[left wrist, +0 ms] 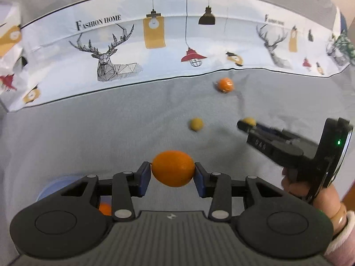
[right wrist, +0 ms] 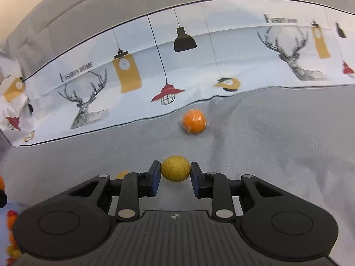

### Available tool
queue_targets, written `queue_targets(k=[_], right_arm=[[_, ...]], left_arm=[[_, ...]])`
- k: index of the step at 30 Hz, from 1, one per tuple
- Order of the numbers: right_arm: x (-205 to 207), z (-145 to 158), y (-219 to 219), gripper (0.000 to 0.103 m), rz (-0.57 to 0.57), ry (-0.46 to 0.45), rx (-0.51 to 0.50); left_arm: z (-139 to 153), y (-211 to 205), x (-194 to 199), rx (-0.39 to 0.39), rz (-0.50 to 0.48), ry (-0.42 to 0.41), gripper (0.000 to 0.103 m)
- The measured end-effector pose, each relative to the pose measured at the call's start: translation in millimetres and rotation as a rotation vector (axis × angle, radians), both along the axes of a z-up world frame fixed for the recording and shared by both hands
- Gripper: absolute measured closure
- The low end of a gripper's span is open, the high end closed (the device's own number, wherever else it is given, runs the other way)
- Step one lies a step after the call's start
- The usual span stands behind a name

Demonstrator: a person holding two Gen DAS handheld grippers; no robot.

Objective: Organize fruits
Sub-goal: 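Carry the lemon and orange over the blue plate with both tools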

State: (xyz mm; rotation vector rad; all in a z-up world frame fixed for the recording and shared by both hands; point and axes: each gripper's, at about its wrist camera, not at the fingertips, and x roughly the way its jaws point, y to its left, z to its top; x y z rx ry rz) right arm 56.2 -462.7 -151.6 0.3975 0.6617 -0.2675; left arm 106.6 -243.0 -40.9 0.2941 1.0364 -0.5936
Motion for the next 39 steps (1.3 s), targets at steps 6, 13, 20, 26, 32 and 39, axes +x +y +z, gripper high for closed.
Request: queue_targets(k=[6,13,20,26,32,39], right_arm=[[-53.2,41.6,52.7,0.073,0.031,0.047,0.104],[-98.1,103.2,142.5,0.073,0.212,0.038,0.041],[-133.0,148.0,222.0,0.073,0.352,0.005,-0.066],[-163.8,163.0,269.7,0.073,0.408,-0.01,-0.092],[-187.6,164.6,308.9,0.073,0.498,0.005,-0.154],[-182.9,161.9,319.5,0.073,0.512,0.029,-0.171]], left_arm=[[28.9,52.5,-52.0,-0.023,0.016,-0.015,0.057],[55.9,138.8,-98.0,-0.063,0.102,-0.038,0.057],[68.3,214.4,-139.5,-0.06,0.176,-0.112,0.057],[73.4,247.9,-159.6,-0.073,0.226,-0.149,0.057],[74.6,264.9,-163.2,-0.108,0.26,-0.151,0.057],[68.1,268.8,-153.5,-0.103,0.263,-0.14,0.057]])
